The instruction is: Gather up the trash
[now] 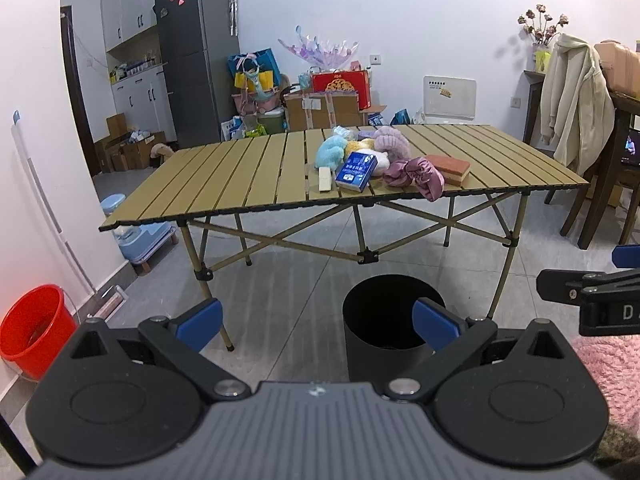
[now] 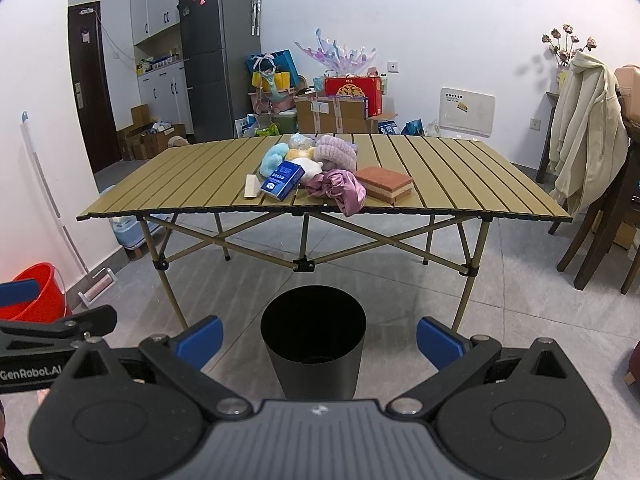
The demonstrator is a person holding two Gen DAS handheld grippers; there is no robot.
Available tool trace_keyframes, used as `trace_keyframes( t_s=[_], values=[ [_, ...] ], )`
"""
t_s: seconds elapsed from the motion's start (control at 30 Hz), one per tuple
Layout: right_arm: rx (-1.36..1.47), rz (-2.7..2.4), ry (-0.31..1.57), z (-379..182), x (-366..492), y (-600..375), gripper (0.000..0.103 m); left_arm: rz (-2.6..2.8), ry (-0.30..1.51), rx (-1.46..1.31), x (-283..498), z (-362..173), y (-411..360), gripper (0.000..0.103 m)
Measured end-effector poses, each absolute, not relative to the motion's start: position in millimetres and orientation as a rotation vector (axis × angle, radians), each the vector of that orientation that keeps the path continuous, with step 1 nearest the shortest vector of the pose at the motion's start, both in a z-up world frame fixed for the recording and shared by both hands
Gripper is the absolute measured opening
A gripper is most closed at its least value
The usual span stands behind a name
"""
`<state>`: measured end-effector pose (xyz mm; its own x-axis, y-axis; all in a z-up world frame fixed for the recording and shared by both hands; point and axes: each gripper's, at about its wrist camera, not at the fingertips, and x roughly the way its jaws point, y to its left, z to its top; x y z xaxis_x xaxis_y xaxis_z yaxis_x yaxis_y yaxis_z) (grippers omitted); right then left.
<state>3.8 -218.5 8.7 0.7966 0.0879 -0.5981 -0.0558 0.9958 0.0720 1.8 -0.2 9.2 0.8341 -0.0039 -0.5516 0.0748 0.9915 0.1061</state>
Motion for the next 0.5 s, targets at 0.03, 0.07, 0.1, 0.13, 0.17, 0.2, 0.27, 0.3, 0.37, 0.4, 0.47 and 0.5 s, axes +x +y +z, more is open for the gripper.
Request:
trace_keyframes(
  t_s=[0.03,0.07,0.1,0.13,0.17,0.2,0.27,0.3,0.37,0.4,0.47,0.5],
  values=[
    [0.054,0.076,0.643,8,5,-219,0.103,-0.044,0.577,0.131,3,10,-1,0.103],
    [0.056,0.075,0.641,8,7,-220,0.103,-0.046,0.569,0.135,4,11,-2,0.103],
    [0.057,0.074,0.641,7,8,-221,0.103,-0.048,0.564,0.137,6,11,-4,0.103],
    [0.057,0.072,0.639,6,10,-222,0.103,-0.05,0.562,0.138,8,9,-5,0.103],
    [0.058,0.07,0.636,6,12,-223,0.103,-0.051,0.56,0.139,11,8,-6,0.103],
    [0.059,0.068,0.633,5,14,-224,0.103,-0.052,0.56,0.139,15,7,-7,0.103],
    [0.066,0.066,0.624,3,19,-227,0.103,-0.06,0.559,0.136,22,4,-9,0.103],
    [0.071,0.067,0.619,2,22,-228,0.103,-0.062,0.559,0.134,25,3,-9,0.103],
    [0.074,0.059,0.61,1,26,-231,0.103,-0.071,0.557,0.132,34,1,-11,0.103],
    [0.073,0.054,0.605,0,29,-233,0.103,-0.075,0.556,0.133,38,0,-12,0.103],
    [0.071,0.041,0.594,-1,36,-236,0.103,-0.079,0.555,0.134,48,-2,-14,0.103],
    [0.07,0.036,0.591,-2,39,-238,0.103,-0.082,0.554,0.133,52,-4,-16,0.103]
  ],
)
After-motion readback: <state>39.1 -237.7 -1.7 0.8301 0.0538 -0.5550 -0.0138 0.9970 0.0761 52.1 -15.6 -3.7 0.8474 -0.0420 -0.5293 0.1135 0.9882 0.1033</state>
